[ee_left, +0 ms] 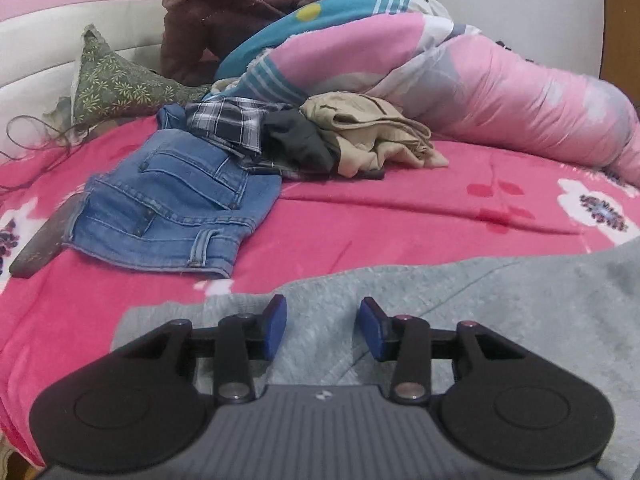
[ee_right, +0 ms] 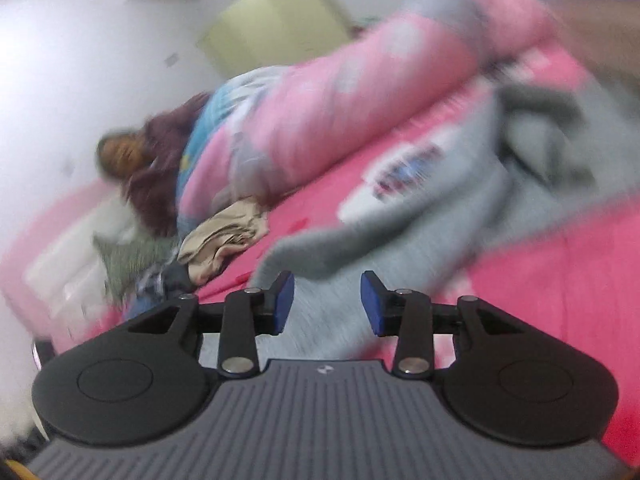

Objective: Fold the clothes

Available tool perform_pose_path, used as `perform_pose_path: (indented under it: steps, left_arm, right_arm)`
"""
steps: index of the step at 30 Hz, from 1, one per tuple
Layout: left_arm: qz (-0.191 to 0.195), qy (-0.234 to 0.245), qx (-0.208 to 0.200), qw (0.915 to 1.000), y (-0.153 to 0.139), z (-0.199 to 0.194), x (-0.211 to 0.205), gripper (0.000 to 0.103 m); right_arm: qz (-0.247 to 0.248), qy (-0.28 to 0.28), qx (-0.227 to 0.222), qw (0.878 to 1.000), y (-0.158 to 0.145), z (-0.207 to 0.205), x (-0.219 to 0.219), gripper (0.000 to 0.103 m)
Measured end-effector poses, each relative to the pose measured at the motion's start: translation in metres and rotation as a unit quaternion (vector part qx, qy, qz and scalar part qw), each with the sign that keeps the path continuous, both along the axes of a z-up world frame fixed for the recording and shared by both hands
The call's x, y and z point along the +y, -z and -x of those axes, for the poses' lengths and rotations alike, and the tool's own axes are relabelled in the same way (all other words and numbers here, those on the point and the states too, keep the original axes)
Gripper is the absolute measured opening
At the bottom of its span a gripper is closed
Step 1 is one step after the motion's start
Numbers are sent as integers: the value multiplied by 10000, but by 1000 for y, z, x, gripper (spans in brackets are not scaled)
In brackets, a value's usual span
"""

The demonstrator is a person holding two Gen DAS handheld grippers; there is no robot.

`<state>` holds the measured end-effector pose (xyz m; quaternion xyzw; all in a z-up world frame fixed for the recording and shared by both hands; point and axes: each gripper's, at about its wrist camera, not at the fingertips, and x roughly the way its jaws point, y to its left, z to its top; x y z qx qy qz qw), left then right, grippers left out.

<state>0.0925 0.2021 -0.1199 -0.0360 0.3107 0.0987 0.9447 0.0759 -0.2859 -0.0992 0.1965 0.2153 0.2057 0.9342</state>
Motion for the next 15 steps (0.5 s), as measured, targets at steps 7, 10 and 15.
perform_pose_path:
  steps: [7,10,15]
  left_arm:
    - [15,-54,-71,10000,7,3,4,44]
    - [122,-55,-159,9998,10,4,7,45]
    - [229,-43,-310,9992,12,10,9,44]
  right_arm:
    - [1824,-1630,-651,9674,-47,-80,70,49]
    - [2410,-2213,-453,9439,-40,-119,104,49]
    - [2941,-2889,136,9110,-10,-153,147,48]
